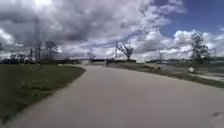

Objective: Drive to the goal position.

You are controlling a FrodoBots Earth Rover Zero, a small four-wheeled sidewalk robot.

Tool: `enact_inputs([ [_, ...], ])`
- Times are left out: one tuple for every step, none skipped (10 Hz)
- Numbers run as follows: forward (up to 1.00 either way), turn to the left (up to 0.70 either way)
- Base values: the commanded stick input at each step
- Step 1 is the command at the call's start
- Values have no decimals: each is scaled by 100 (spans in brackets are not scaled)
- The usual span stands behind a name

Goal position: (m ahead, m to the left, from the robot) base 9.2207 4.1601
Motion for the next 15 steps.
enact_inputs([
  [100,11],
  [100,11],
  [100,11],
  [100,11],
  [100,11],
  [100,11],
  [100,11],
  [100,11],
  [100,11],
  [100,0],
  [100,0],
  [100,0],
  [100,0],
  [100,0],
  [100,0],
])
